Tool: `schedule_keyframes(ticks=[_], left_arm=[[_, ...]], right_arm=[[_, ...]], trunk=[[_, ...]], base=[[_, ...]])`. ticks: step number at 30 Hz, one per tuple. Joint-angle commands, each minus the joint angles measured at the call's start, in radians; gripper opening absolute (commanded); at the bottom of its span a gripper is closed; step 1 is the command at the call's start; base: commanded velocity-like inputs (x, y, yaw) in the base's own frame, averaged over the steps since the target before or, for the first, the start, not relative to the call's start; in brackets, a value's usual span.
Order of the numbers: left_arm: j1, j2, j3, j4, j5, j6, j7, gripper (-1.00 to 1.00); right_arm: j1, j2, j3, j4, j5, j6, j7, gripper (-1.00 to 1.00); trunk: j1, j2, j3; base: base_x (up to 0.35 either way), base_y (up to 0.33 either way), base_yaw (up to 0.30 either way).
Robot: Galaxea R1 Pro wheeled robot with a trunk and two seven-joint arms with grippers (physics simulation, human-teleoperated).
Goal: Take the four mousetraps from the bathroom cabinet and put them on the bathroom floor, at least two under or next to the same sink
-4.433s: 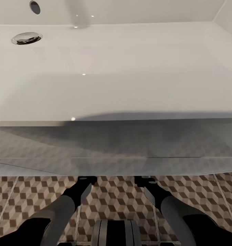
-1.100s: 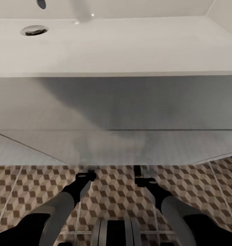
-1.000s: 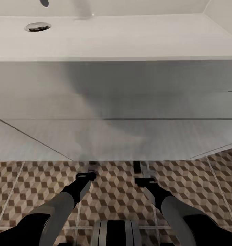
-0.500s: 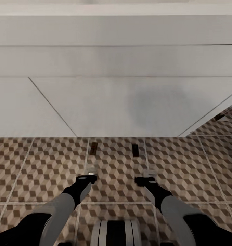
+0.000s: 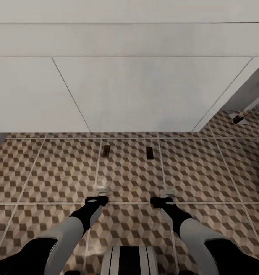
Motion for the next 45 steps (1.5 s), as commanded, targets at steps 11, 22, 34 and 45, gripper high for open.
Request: schedule_keyframes(ticks=[11,22,34,45], left_arm=[[0.0,0.0,0.003,-0.001,-0.002,-0.002,0.004,1.0],[0.0,0.0,0.003,-0.001,-0.001,-0.005,0.004,1.0],[0.0,-0.002,0.003,0.001,-0.001,-0.02,0.005,1.0],[0.0,-0.003,0.003,0.001,0.0,-0.022,0.005,1.0]], right_arm=[[0.001,0.001,0.005,-0.003,-0.002,-0.002,-0.005,1.0],[0.001,0.0,0.005,-0.003,-0.002,-0.002,-0.005,1.0],[0.0,0.001,0.005,-0.003,-0.002,-0.003,-0.005,1.0],[0.001,0.001,0.005,-0.003,-0.002,-0.003,-0.005,1.0]], trunk=[[-0.001,0.0,0.0],[-0.001,0.0,0.0],[-0.001,0.0,0.0],[-0.001,0.0,0.0]], base=[[-0.345,0.0,0.0],[-0.345,0.0,0.0],[-0.232,0.0,0.0],[-0.027,0.0,0.0]])
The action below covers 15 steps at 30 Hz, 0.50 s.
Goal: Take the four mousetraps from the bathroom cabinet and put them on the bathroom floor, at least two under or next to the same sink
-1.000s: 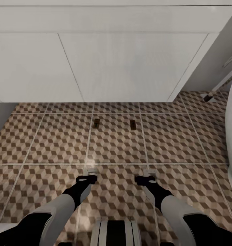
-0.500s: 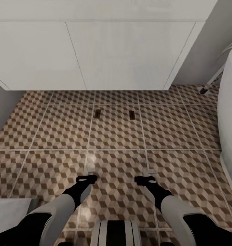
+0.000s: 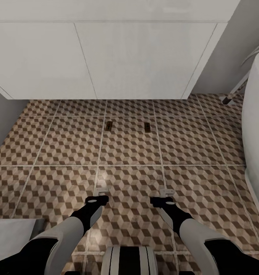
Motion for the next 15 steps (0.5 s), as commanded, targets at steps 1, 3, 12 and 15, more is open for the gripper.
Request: schedule_keyframes(ticks=[1,3,12,15], left_arm=[[0.0,0.0,0.003,-0.002,-0.002,0.006,0.002,1.0],[0.0,-0.001,0.003,-0.002,-0.002,0.006,0.002,1.0],[0.0,-0.001,0.003,-0.002,-0.002,0.006,0.002,1.0],[0.0,-0.001,0.003,-0.001,-0.002,0.006,0.002,1.0]], right_arm=[[0.0,0.0,0.005,-0.001,-0.003,0.004,-0.005,1.0],[0.0,-0.001,0.005,-0.001,-0.003,0.004,-0.005,1.0],[0.0,-0.001,0.005,-0.002,-0.003,0.004,-0.005,1.0],[0.0,-0.002,0.005,-0.002,-0.003,0.004,-0.005,1.0]], trunk=[[0.0,0.0,-0.001],[0.0,0.0,-0.001],[0.0,0.0,-0.001],[-0.002,0.001,0.011]], base=[[-0.006,0.0,0.0],[-0.004,0.0,0.0],[-0.002,0.0,0.0],[0.0,0.0,0.0]])
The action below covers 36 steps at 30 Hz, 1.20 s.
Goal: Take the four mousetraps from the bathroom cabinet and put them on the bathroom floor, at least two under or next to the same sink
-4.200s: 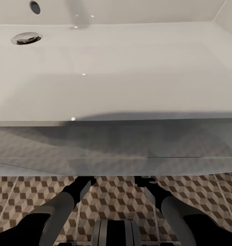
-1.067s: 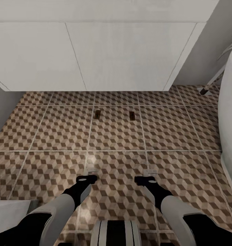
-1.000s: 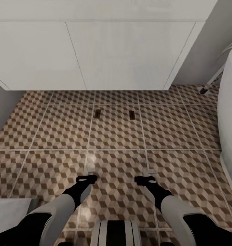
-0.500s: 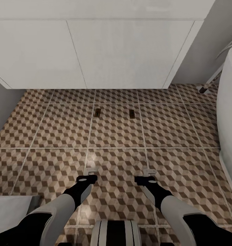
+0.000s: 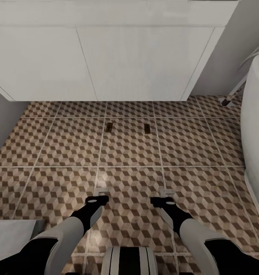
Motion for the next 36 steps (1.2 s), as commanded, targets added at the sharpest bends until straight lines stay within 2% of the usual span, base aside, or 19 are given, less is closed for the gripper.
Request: schedule_keyframes(ticks=[1,36], left_arm=[[0.0,0.0,0.003,-0.002,-0.002,0.006,0.003,1.0],[0.0,-0.001,0.003,-0.002,-0.002,0.006,0.001,1.0]], right_arm=[[0.0,0.0,0.005,-0.001,-0.003,0.004,-0.005,1.0],[0.0,-0.004,0.005,-0.001,-0.003,0.004,-0.005,1.0]], trunk=[[-0.001,0.0,0.003],[-0.016,0.008,0.139]], base=[[0.0,0.0,0.0],[0.0,0.0,0.0]])
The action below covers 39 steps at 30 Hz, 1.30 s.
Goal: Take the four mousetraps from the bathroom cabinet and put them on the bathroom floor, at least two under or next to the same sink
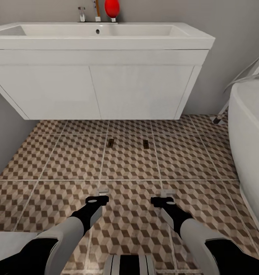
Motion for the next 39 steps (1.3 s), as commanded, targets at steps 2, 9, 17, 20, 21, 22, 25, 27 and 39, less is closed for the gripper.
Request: schedule_keyframes(ticks=[2,9,17,20,21,22,25,27,39], left_arm=[[0.0,0.0,0.003,-0.002,-0.002,0.006,0.002,1.0],[0.0,0.0,0.003,-0.001,-0.002,-0.004,0.001,1.0],[0.0,0.0,0.003,0.001,-0.001,-0.032,0.002,1.0],[0.0,0.0,0.003,0.003,0.0,-0.037,0.002,1.0],[0.0,0.0,0.003,0.004,0.0,-0.038,0.002,1.0],[0.0,-0.001,0.003,0.006,-0.001,-0.039,0.002,1.0],[0.0,-0.001,0.003,0.008,-0.001,-0.041,0.002,1.0],[0.0,-0.001,0.003,0.01,-0.001,-0.042,0.002,1.0],[0.0,-0.001,0.003,0.013,-0.002,-0.044,0.002,1.0]], right_arm=[[0.0,0.0,0.005,-0.001,-0.003,0.004,-0.005,1.0],[0.0,0.0,0.005,-0.001,-0.003,0.004,-0.005,1.0],[0.0,0.0,0.005,-0.001,-0.003,0.004,-0.005,1.0],[0.0,0.0,0.005,-0.001,-0.003,0.004,-0.005,1.0],[0.0,0.0,0.005,-0.001,-0.003,0.004,-0.005,1.0],[0.0,0.0,0.005,-0.001,-0.003,0.004,-0.005,1.0],[0.0,0.0,0.005,-0.001,-0.003,0.004,-0.005,1.0],[0.0,0.0,0.005,-0.001,-0.003,0.004,-0.005,1.0],[0.0,0.002,0.005,-0.001,-0.003,0.004,-0.005,1.0]], trunk=[[-0.001,0.0,0.007],[-0.004,0.002,0.034],[-0.008,0.004,0.065],[-0.009,0.005,0.077],[-0.01,0.005,0.081],[-0.01,0.005,0.085],[-0.011,0.006,0.096],[-0.012,0.006,0.104],[-0.018,0.009,0.15]], base=[[0.0,0.0,0.0],[0.0,0.0,0.0],[0.0,0.0,0.0],[0.0,0.0,0.0],[0.0,0.0,0.0],[0.0,0.0,0.0],[0.0,0.0,0.0],[0.0,0.0,0.0],[0.0,0.0,0.0]])
